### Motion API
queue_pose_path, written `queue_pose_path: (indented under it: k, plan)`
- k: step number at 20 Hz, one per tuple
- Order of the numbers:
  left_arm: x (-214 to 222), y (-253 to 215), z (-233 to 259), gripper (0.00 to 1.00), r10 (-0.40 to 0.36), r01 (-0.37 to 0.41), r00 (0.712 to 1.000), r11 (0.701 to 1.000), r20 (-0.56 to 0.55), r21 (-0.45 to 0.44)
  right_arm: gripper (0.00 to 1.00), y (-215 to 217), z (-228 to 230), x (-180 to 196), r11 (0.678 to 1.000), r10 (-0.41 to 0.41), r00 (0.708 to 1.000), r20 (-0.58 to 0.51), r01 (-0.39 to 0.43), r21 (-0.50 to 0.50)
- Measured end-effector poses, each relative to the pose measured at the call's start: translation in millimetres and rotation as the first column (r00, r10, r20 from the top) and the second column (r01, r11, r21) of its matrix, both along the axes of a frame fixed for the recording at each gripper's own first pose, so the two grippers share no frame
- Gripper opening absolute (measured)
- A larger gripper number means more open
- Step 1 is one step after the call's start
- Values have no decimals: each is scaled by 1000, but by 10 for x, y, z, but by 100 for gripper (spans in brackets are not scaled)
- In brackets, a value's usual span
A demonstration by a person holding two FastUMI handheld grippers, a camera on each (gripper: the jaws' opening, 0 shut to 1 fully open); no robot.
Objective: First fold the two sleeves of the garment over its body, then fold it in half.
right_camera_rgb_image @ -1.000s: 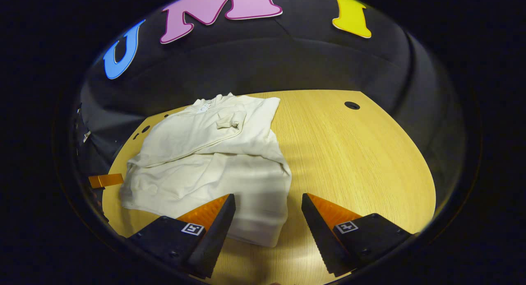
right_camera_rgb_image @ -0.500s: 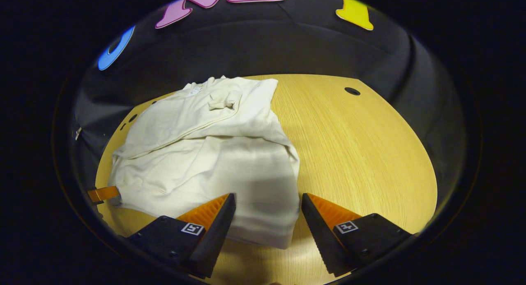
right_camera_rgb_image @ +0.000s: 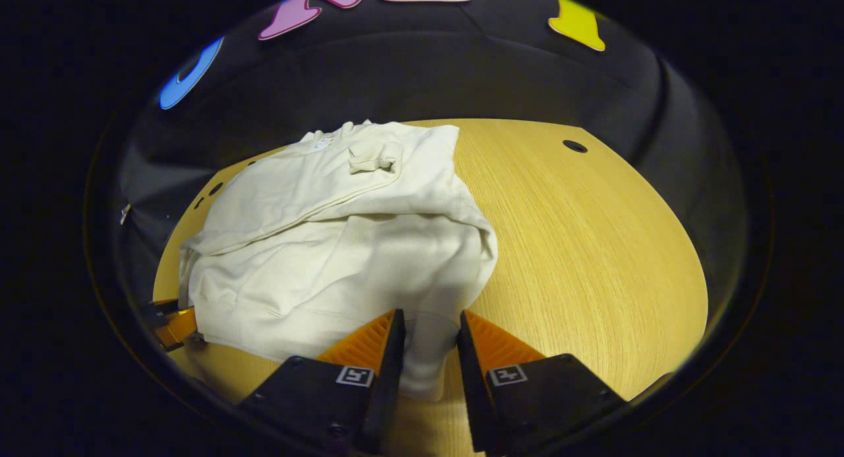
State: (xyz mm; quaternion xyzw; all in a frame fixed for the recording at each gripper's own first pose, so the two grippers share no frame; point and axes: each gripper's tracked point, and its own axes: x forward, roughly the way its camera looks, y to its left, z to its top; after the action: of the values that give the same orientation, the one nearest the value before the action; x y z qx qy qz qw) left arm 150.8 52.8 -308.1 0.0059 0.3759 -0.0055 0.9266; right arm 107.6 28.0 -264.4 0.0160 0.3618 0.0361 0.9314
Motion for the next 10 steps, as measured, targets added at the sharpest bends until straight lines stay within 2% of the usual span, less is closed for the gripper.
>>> queue_pose_path:
  k: [2,3,4,5,6,7,10]
  plan:
    - [43,-80,14,36,0,0,1000,1000,22,-17,31,59,-2,10,1000,15,1000,-5,-15,9]
    - [45,-111,20,25,-4,4,999,1000,33,-14,22,62,0,19,1000,13,1000,0,-13,17]
    - [59,-144,25,24,-7,8,999,1000,46,-20,14,85,-5,17,999,33,999,-17,-32,23]
    - [78,-169,39,18,0,1,998,1000,57,-30,12,101,-19,45,998,57,998,-17,-57,31]
    - [92,-193,47,16,11,-8,998,999,68,-48,0,110,-2,28,995,97,995,-19,-97,33]
    - [93,-211,56,11,19,-15,997,998,77,-60,8,114,2,42,989,142,990,-14,-141,34]
    - [116,-231,77,7,45,-34,994,994,104,-105,6,116,29,52,983,172,985,-10,-171,74]
